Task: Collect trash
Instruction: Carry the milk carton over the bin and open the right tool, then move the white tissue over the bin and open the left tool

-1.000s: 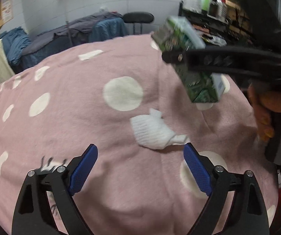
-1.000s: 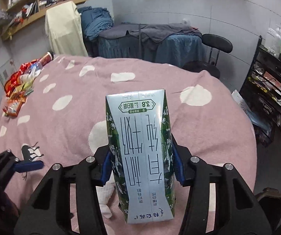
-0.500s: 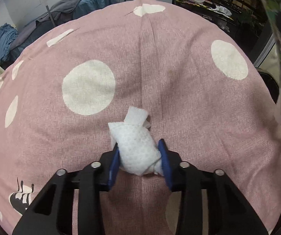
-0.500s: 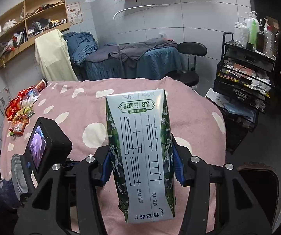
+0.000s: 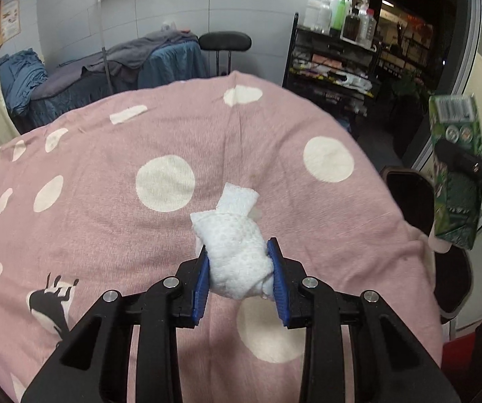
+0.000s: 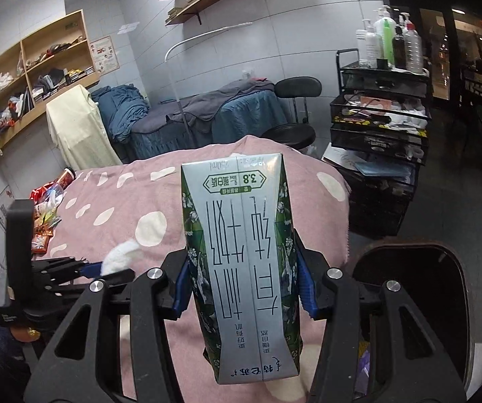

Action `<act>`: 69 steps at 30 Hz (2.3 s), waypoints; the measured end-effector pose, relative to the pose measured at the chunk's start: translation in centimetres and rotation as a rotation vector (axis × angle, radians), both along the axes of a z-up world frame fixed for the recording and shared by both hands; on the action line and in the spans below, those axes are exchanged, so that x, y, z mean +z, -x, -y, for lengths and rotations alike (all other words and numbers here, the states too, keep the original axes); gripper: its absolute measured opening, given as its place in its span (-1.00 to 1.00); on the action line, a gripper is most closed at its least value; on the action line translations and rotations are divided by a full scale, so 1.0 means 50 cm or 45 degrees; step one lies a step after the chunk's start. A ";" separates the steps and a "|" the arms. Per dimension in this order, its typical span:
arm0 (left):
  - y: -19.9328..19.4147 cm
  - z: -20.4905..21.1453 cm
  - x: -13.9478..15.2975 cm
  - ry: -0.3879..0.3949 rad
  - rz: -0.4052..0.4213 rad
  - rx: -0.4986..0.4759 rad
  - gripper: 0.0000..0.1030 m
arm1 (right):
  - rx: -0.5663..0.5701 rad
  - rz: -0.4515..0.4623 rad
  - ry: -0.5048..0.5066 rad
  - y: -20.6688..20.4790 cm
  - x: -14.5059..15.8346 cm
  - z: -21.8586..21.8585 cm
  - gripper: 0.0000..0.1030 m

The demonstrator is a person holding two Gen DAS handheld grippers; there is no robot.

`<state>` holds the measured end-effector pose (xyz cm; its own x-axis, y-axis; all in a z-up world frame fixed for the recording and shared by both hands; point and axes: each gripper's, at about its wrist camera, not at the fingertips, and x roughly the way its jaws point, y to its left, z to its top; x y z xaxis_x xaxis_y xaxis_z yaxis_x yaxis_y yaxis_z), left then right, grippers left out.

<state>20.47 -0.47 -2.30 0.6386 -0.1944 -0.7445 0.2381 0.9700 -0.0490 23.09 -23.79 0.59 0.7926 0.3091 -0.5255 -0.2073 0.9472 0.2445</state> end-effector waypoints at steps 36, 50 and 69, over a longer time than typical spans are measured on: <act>0.117 0.239 0.055 0.172 0.133 -0.336 -0.37 | -0.451 -0.262 0.114 0.071 -0.181 0.271 0.00; 0.112 0.300 0.033 0.170 0.083 -0.411 -0.37 | -0.473 -0.274 0.069 0.111 -0.208 0.271 0.27; 0.089 0.469 0.020 0.107 0.025 -0.593 -0.37 | -0.866 0.003 0.076 0.225 -0.090 0.384 0.62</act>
